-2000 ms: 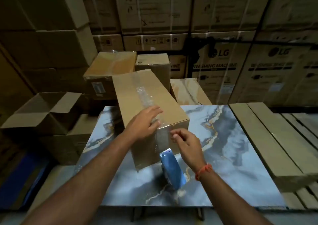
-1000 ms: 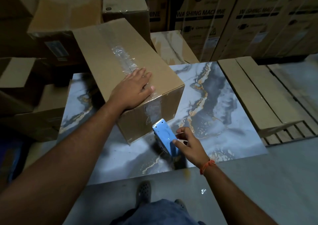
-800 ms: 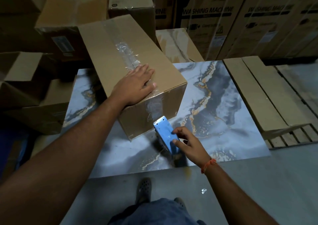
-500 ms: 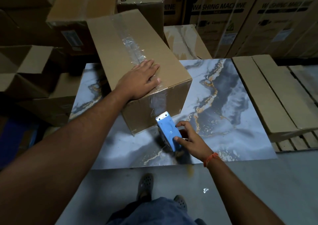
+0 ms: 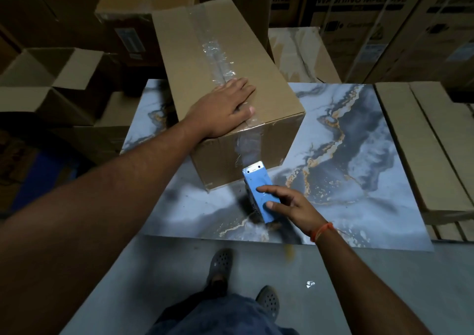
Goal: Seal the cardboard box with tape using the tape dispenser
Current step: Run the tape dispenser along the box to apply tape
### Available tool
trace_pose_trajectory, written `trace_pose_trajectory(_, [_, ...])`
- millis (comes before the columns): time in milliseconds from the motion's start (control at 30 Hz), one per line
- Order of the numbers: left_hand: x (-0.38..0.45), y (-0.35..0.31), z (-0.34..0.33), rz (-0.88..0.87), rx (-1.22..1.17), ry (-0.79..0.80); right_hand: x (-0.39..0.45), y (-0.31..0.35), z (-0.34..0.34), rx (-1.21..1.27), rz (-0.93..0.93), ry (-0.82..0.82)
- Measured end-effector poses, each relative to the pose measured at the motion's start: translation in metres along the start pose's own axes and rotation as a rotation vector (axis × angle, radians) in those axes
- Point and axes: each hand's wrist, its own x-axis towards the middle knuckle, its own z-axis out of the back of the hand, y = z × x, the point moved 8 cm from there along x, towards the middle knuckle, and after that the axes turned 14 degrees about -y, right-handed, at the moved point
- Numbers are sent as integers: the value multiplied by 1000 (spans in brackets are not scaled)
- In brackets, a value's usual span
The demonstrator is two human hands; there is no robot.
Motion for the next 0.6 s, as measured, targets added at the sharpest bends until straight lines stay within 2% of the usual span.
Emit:
trace_pose_trajectory(333, [-1,-1,1,9,-5,15,1,13,-5,-18,98,-202])
trace_pose_trajectory(600, [-3,-4,4,12,-12,14,-41,31,-3,91,36,-231])
